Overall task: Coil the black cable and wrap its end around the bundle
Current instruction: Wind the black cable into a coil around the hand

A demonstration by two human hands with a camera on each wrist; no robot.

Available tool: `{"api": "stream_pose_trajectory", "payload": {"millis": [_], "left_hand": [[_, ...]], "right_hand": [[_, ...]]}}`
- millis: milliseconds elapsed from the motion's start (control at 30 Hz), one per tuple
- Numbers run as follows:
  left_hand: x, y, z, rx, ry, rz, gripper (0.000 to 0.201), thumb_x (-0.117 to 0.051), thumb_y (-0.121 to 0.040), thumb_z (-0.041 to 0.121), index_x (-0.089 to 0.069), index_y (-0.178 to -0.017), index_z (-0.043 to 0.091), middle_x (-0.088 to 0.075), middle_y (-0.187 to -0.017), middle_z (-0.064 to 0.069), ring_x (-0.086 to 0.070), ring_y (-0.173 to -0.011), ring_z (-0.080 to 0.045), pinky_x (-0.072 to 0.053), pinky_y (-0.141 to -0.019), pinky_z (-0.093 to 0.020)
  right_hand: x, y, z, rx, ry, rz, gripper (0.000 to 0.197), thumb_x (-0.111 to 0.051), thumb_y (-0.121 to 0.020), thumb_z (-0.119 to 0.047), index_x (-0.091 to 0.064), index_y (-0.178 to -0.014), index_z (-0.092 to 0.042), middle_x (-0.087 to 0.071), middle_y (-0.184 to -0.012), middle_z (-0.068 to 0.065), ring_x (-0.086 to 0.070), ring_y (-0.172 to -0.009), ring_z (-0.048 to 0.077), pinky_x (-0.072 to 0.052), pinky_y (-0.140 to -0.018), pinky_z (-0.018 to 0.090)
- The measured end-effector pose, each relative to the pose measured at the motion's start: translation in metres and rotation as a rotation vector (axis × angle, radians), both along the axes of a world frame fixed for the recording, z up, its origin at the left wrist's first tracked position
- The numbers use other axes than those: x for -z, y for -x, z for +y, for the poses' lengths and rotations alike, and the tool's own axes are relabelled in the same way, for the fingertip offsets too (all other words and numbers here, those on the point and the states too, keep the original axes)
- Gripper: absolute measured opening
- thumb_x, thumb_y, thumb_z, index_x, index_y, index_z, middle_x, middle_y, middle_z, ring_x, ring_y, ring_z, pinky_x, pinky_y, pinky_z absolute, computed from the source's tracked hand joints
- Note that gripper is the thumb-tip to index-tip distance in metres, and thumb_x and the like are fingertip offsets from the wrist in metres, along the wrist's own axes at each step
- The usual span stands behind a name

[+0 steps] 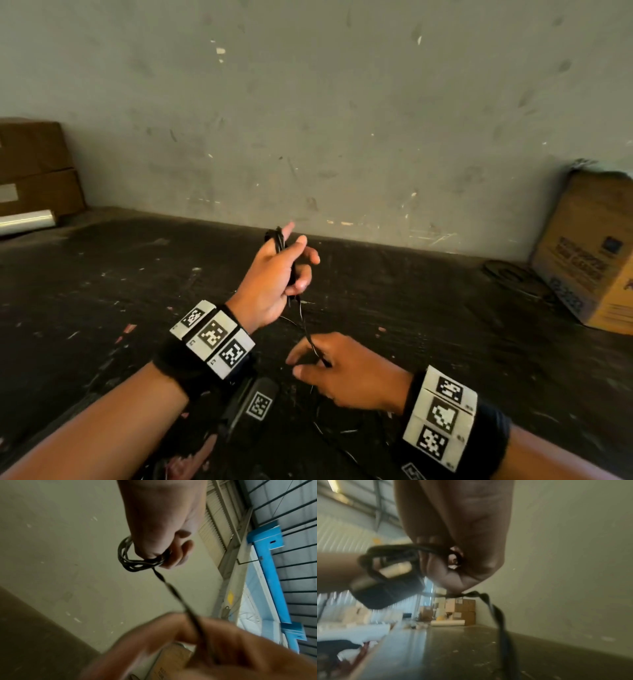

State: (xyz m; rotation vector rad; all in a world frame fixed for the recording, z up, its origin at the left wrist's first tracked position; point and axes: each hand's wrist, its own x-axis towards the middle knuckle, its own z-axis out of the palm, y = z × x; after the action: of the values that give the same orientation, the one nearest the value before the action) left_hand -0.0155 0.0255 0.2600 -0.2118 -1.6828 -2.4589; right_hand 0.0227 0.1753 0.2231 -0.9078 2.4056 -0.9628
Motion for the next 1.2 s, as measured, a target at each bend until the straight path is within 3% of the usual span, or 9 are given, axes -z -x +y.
{"api": "stream_pose_trajectory", "payload": {"millis": [133, 367, 500, 567, 700, 833, 900, 967, 1200], "left_hand": [[0.005, -0.001, -0.002, 0.021, -0.024, -0.003, 0.068, -0.04, -0.1, 0.019, 0.004, -0.149, 0.037, -0.066, -0.108, -0.018, -0.072, -0.063, -0.023, -0.058, -0.053, -0.032], [0.011, 0.002, -0.018, 0.008, 0.045, 0.004, 0.072, -0.039, -0.1, 0.028, 0.014, -0.141, 0.054, -0.05, -0.138, -0.018, -0.072, -0.086, -0.035, -0.06, -0.067, -0.046], [0.007, 0.007, -0.034, -0.095, -0.212, -0.055, 0.045, -0.038, -0.1, 0.03, -0.022, -0.142, 0.035, -0.05, -0.134, -0.024, -0.073, -0.077, -0.035, -0.061, -0.064, -0.041], [0.004, 0.009, -0.041, -0.09, -0.413, -0.127, 0.023, -0.039, -0.1, 0.032, -0.046, -0.115, 0.017, -0.051, -0.131, -0.031, -0.072, -0.079, -0.038, -0.061, -0.067, -0.04], [-0.001, 0.008, -0.046, -0.037, -0.679, -0.186, 0.054, -0.043, -0.098, 0.034, -0.035, -0.135, -0.005, -0.055, -0.122, -0.039, -0.072, -0.084, -0.037, -0.06, -0.062, -0.032], [-0.002, 0.001, -0.034, 0.116, -0.633, -0.112, 0.049, -0.039, -0.099, 0.034, -0.061, -0.079, -0.004, -0.059, -0.115, -0.034, -0.073, -0.072, -0.029, -0.058, -0.058, -0.023], [-0.001, 0.002, -0.031, 0.236, -0.631, -0.11, 0.047, -0.044, -0.097, 0.038, -0.065, -0.105, -0.003, -0.058, -0.122, -0.032, -0.074, -0.078, -0.03, -0.059, -0.053, -0.026], [0.0, 0.005, -0.033, 0.287, -0.621, -0.103, 0.063, -0.051, -0.091, 0.038, -0.03, -0.145, 0.014, -0.054, -0.133, -0.029, -0.072, -0.09, -0.035, -0.059, -0.049, -0.028], [0.006, 0.002, -0.034, 0.119, -0.241, 0.055, 0.059, -0.034, -0.1, 0.036, 0.0, -0.143, 0.055, -0.057, -0.131, -0.021, -0.073, -0.083, -0.035, -0.058, -0.045, -0.03]], "right_hand": [[-0.01, -0.006, -0.003, 0.061, 0.064, -0.293, 0.027, -0.054, -0.094, -0.023, -0.053, -0.12, -0.023, -0.046, -0.057, -0.004, -0.04, -0.037, 0.002, -0.035, -0.036, 0.016], [-0.02, -0.009, 0.007, 0.122, 0.191, -0.467, 0.023, -0.058, -0.092, -0.015, -0.06, -0.114, -0.014, -0.043, -0.051, -0.005, -0.038, -0.037, 0.004, -0.033, -0.034, 0.016], [-0.02, -0.01, 0.016, 0.151, 0.267, -0.494, 0.022, -0.06, -0.09, -0.016, -0.062, -0.112, -0.02, -0.045, -0.05, -0.006, -0.04, -0.039, 0.006, -0.035, -0.036, 0.018], [-0.015, -0.011, 0.018, 0.132, 0.215, -0.389, 0.024, -0.061, -0.09, -0.018, -0.061, -0.114, -0.023, -0.049, -0.054, -0.004, -0.042, -0.04, 0.005, -0.037, -0.038, 0.016], [0.008, -0.006, 0.012, 0.045, -0.135, 0.266, 0.021, -0.051, -0.095, -0.021, -0.06, -0.114, -0.026, -0.068, -0.094, 0.002, -0.064, -0.075, 0.007, -0.054, -0.069, 0.024], [0.016, 0.0, 0.0, 0.046, -0.352, 0.468, 0.021, -0.041, -0.098, -0.02, -0.06, -0.107, -0.017, -0.067, -0.099, 0.008, -0.065, -0.09, 0.024, -0.054, -0.083, 0.041], [0.018, 0.005, -0.003, 0.05, -0.439, 0.486, 0.023, -0.044, -0.097, -0.019, -0.059, -0.115, -0.016, -0.066, -0.105, 0.01, -0.065, -0.094, 0.025, -0.054, -0.084, 0.039], [0.017, 0.008, -0.002, 0.064, -0.492, 0.471, 0.024, -0.047, -0.096, -0.019, -0.059, -0.117, -0.016, -0.066, -0.107, 0.009, -0.065, -0.095, 0.025, -0.053, -0.083, 0.037], [-0.005, -0.004, 0.015, 0.122, -0.289, 0.482, 0.018, -0.043, -0.096, -0.025, -0.061, -0.096, -0.023, -0.065, -0.09, -0.001, -0.063, -0.081, 0.015, -0.053, -0.073, 0.032]]}}
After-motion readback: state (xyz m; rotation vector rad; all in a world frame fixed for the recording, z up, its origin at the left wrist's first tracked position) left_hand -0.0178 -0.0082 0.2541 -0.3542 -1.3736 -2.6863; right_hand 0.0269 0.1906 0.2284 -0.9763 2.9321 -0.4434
